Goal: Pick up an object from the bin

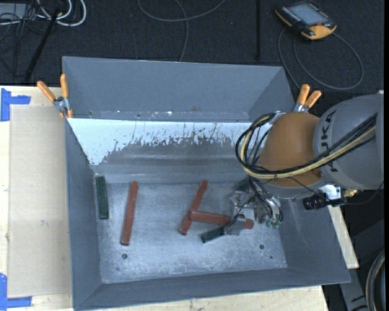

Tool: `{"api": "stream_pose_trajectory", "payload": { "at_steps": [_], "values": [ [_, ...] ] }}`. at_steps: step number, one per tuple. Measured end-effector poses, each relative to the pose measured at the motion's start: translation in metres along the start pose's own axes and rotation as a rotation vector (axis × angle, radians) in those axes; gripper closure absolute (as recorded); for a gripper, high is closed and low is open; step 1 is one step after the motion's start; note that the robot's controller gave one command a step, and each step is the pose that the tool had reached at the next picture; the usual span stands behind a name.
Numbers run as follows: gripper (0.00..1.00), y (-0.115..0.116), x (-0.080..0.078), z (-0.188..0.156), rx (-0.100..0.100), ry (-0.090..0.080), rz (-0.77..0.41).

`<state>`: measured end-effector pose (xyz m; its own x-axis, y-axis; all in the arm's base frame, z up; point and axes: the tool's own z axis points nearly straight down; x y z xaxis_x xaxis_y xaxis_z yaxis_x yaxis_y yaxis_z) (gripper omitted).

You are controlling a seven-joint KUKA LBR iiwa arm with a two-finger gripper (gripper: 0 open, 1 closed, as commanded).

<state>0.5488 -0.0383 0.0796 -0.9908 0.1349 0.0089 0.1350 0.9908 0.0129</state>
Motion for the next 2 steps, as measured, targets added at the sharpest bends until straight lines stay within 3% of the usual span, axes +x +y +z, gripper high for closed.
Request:
{"api": "stream_pose_trajectory", "payload": {
  "at_steps": [1,2],
  "values": [
    [1.0,0.0,0.0,0.0,0.0,0.0,0.0],
    [1.0,0.01,-0.043,-0.055,0.013,-0.009,0.025]
  ]
}}
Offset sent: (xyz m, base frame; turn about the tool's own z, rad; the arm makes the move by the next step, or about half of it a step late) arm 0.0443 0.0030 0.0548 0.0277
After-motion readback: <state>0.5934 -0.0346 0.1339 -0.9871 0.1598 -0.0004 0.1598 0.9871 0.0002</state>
